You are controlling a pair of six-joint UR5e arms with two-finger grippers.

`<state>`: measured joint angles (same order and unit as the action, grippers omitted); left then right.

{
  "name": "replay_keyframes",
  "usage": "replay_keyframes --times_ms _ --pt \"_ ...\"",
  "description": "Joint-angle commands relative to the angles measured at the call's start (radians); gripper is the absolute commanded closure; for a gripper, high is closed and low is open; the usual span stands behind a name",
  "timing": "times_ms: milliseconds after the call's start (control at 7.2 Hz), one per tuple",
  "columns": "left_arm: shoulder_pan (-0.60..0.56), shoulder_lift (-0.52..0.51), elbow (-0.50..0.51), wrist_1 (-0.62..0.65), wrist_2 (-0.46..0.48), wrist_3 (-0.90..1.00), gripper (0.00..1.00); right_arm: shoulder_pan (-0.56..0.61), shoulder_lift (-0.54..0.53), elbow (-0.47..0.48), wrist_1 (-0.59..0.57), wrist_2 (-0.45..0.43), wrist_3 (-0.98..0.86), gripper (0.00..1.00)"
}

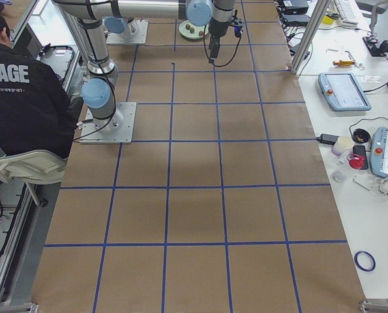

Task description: Collect all strawberries into plate

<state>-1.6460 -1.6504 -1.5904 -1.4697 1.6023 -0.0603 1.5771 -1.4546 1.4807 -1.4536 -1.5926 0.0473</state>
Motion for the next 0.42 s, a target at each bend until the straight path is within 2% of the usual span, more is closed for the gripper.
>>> replay_keyframes --times_ms 0,278 --pt "-0.008 -0.006 -0.003 -0.001 -0.032 -0.001 0.0 0.003 -0.004 0.001 0.002 0.002 0.002 0.0" --pt "-0.008 -0.006 -0.008 -0.001 -0.036 -0.001 0.0 0.003 -0.007 -0.005 0.006 -0.004 0.002 0.0"
